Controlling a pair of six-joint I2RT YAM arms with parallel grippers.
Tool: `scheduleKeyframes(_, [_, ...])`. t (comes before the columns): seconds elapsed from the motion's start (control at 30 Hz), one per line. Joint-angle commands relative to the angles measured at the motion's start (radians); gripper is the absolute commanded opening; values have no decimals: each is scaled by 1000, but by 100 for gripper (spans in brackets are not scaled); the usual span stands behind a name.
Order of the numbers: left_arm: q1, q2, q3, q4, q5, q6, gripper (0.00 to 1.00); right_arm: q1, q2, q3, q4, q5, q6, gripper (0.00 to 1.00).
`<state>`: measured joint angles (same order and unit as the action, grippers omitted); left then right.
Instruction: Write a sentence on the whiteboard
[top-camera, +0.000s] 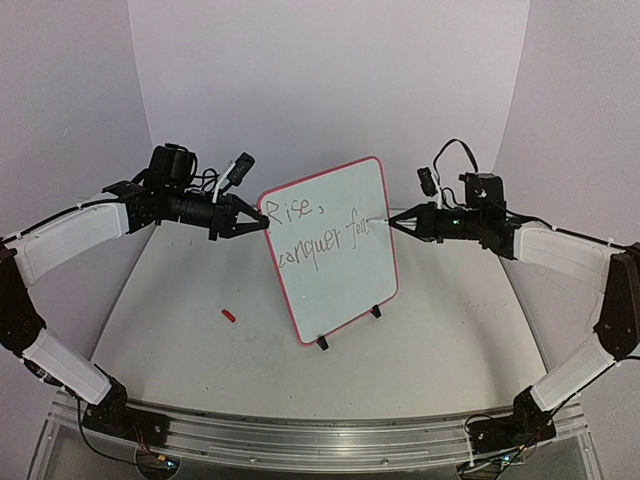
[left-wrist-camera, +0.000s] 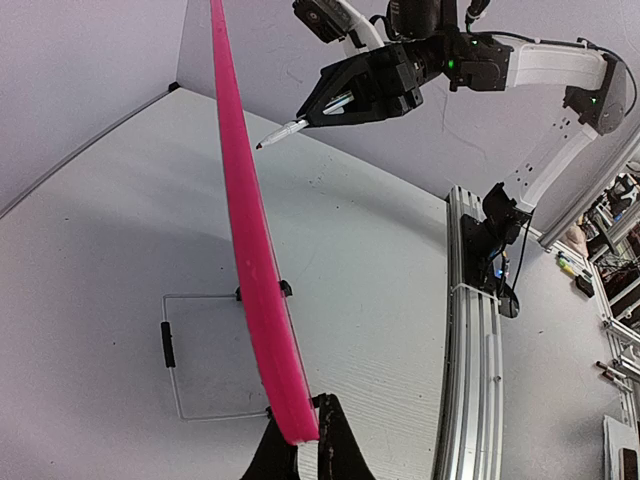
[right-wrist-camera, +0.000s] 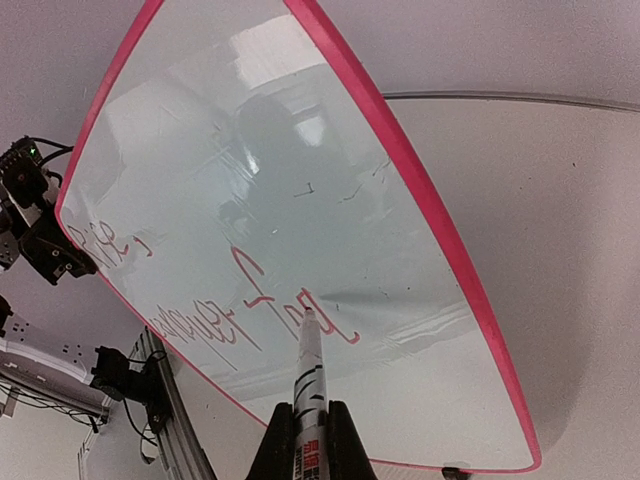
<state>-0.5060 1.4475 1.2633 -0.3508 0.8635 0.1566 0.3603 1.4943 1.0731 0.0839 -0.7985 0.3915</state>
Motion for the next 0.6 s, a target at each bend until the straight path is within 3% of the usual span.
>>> scheduleKeyframes(0.0, [-39,51,-27,-178,-5,57,0,6,17,43,39,48,6,0])
scheduleKeyframes(0.57, [-42,52,-26,-177,-4,57,0,8,3,34,80,97,40,0])
